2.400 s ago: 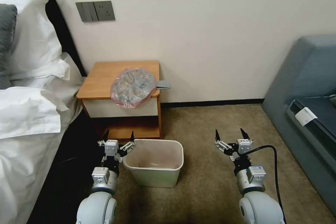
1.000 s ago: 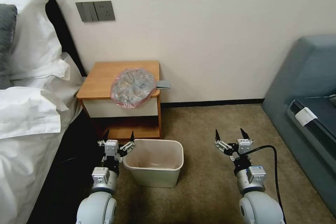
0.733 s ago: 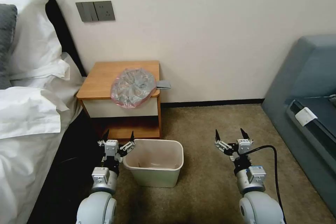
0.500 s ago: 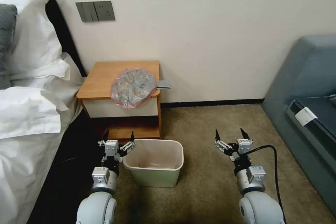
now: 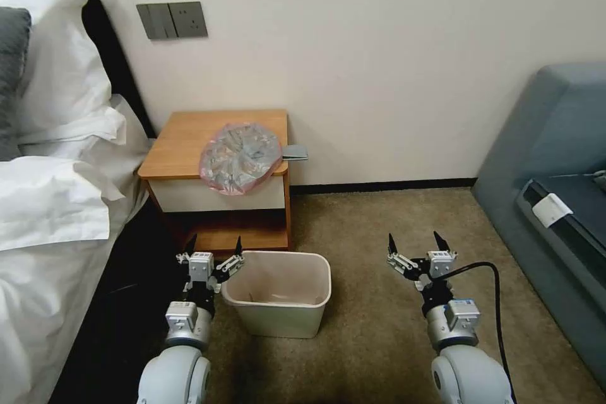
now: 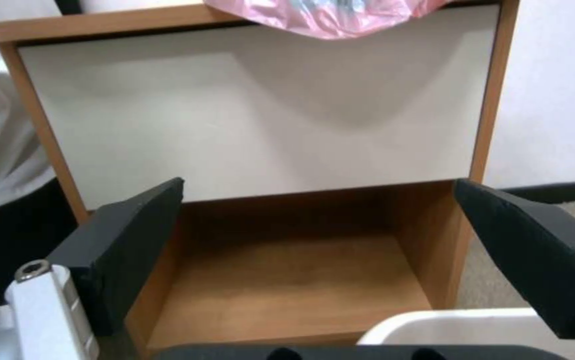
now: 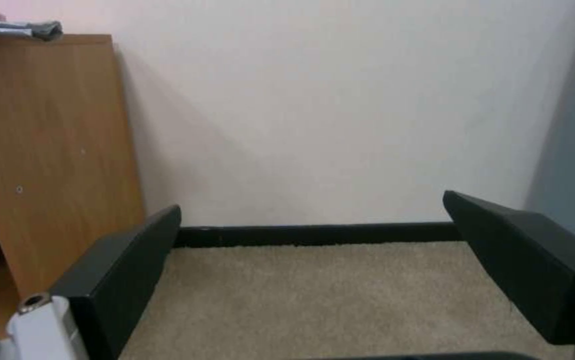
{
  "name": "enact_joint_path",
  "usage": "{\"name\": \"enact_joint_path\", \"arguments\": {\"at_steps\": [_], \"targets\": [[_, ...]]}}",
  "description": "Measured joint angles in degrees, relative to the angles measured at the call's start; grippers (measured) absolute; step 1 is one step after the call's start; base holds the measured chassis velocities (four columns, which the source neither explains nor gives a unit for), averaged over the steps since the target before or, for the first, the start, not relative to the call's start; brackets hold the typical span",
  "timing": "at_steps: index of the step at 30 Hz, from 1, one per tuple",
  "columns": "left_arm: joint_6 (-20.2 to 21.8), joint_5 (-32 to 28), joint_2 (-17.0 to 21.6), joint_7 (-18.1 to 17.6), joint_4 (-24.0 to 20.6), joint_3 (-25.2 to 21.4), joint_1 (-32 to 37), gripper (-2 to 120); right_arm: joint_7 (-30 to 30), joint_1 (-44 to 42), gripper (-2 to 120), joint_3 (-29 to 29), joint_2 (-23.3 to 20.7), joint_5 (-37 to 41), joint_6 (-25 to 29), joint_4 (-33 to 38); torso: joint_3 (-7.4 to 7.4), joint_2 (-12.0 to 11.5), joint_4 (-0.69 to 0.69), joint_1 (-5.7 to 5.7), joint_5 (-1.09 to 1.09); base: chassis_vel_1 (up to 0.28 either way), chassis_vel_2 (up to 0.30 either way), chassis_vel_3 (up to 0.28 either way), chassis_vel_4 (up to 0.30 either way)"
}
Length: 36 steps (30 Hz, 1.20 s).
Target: Pick up the garbage bag from the table and place it over the trash can.
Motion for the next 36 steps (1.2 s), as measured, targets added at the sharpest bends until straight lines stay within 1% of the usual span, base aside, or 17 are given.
{"name": "enact_joint_path", "arguments": {"at_steps": [4, 6, 8, 10, 11, 12, 14, 17, 20, 23, 25, 27, 29, 31, 32, 34, 36], "targets": [[0.0, -0.1, -0.2, 0.0, -0.6, -0.4, 0.5, 100, 0.0, -0.2, 100, 0.0, 0.0, 0.0, 0.0, 0.1, 0.00, 0.0, -0.01, 0.00, -0.01, 0.000, 0.000, 0.000, 0.000], [-0.4, -0.3, -0.8, -0.1, -3.2, -1.7, 2.2, 100, 0.1, -0.4, 100, 0.0, 0.0, -0.1, 0.1, 0.4, 0.00, 0.0, -0.01, 0.00, -0.01, 0.000, 0.000, 0.000, 0.000], [-0.5, -0.4, -1.0, -0.1, -3.9, -2.1, 2.6, 100, 0.2, -0.5, 100, 0.0, 0.0, -0.2, 0.2, 0.5, 0.00, 0.0, -0.01, 0.00, 0.00, 0.000, 0.000, 0.000, 0.000], [-1.0, -0.9, -2.0, -0.4, -7.3, -3.9, 4.9, 100, 0.9, -2.7, 100, -0.3, 0.2, -1.1, 1.3, 2.6, 0.00, 0.0, 0.02, 0.00, 0.01, 0.000, 0.000, 0.000, 0.000], [-1.4, -1.1, -2.5, -0.5, -9.3, -4.9, 6.2, 100, 1.4, -4.4, 100, -0.6, 0.4, -1.8, 2.1, 4.3, 0.00, 0.0, 0.01, 0.00, -0.01, 0.000, 0.000, 0.000, 0.000], [-1.4, -1.1, -2.5, -0.5, -9.3, -4.9, 6.2, 100, 1.4, -4.4, 100, -0.6, 0.4, -1.8, 2.1, 4.3, 0.00, 0.0, 0.01, 0.00, -0.01, 0.000, 0.000, 0.000, 0.000], [-1.9, -1.6, -3.4, -0.8, -13.0, -6.9, 8.5, 100, 2.8, -8.5, 100, -1.2, 0.9, -3.5, 4.2, 8.4, 0.00, 0.0, 0.00, 0.00, 0.00, 0.000, 0.000, 0.000, 0.000], [-2.1, -1.7, -3.7, -0.9, -13.8, -7.3, 9.1, 100, 3.0, -9.2, 100, -1.3, 1.0, -3.8, 4.5, 9.1, 0.00, 0.0, 0.00, 0.00, 0.00, 0.000, 0.000, 0.000, 0.000], [-2.5, -2.0, -4.3, -1.1, -16.2, -8.6, 10.7, 100, 3.9, -12.0, 100, -1.8, 1.3, -4.9, 5.9, 11.8, 0.00, 0.0, -0.01, 0.00, -0.01, 0.000, 0.000, 0.000, 0.000], [-3.4, -2.7, -5.9, -1.5, -22.0, -11.7, 14.5, 100, 5.2, -15.9, 100, -2.3, 1.8, -6.6, 8.0, 15.6, -0.01, 0.0, 0.01, 0.00, 0.00, 0.000, 0.000, 0.000, 0.000], [-3.4, -2.6, -5.8, -1.5, -22.4, -11.5, 14.8, 100, 4.8, -15.9, 100, -2.2, 1.7, -6.0, 7.4, 15.4, -0.01, 0.0, 0.02, 0.00, 0.04, 0.000, 0.000, 0.000, 0.000], [-2.4, -2.3, -4.8, -1.2, -19.3, -9.5, 13.3, 100, 3.9, -14.2, 100, -1.9, 1.5, -4.8, 6.0, 13.1, 0.01, 0.0, -0.03, 0.00, 0.00, 0.000, 0.000, 0.000, 0.000], [-2.3, -2.3, -4.7, -1.1, -19.2, -9.4, 13.1, 100, 3.9, -14.0, 100, -1.8, 1.5, -4.8, 5.9, 13.1, 0.02, 0.0, -0.01, 0.00, -0.06, 0.000, 0.000, 0.000, 0.000], [-1.8, -3.1, -4.7, -1.1, -20.9, -10.5, 14.1, 100, 4.2, -15.3, 100, -2.3, 2.2, -4.7, 6.5, 15.5, 0.02, 0.0, -0.03, 0.01, -0.01, 0.000, 0.000, 0.000, 0.000], [-1.1, -4.3, -4.5, -1.0, -22.8, -11.9, 15.5, 100, 4.4, -16.0, 100, -2.5, 2.5, -4.4, 6.6, 16.3, -0.01, 0.0, 0.00, 0.00, 0.01, 0.000, 0.000, 0.000, 0.000], [-0.7, -4.8, -4.2, -0.8, -22.9, -12.3, 15.9, 100, 4.4, -16.2, 100, -2.7, 2.5, -3.9, 6.5, 16.5, 0.00, 0.0, 0.00, 0.00, 0.05, 0.000, 0.000, 0.000, 0.000], [-0.2, -5.3, -3.4, -0.3, -22.5, -12.4, 16.0, 100, 4.5, -15.9, 100, -2.8, 2.3, -2.0, 6.0, 16.5, 0.00, 0.0, 0.00, 0.00, -0.01, 0.000, 0.000, 0.000, 0.000]]}}
